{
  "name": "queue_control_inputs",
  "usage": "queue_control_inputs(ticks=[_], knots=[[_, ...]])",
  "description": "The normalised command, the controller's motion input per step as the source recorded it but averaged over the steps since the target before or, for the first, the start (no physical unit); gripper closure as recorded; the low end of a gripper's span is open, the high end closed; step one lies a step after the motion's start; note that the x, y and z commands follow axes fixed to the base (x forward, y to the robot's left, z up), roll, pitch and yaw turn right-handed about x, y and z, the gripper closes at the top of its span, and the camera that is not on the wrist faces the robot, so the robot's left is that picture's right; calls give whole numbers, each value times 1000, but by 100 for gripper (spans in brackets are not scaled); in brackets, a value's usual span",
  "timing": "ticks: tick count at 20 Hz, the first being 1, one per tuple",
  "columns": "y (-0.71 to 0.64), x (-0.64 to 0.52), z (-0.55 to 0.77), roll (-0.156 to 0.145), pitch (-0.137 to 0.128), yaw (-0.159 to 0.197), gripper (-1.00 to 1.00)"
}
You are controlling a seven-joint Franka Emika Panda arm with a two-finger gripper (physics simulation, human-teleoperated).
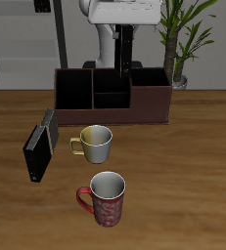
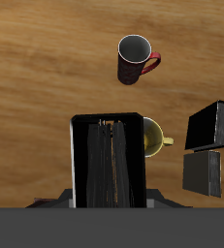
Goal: Place the left black book into the back desk caddy's left compartment
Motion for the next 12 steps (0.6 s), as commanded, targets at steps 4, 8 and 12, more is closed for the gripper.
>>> queue_control_inputs(ticks=[4,8,12], knots=[[-130,-566,192,-38,-15,-6,100],[-38,-454,34,25,9,-6,100],[-34,-203,-43,36,24,-25,100]])
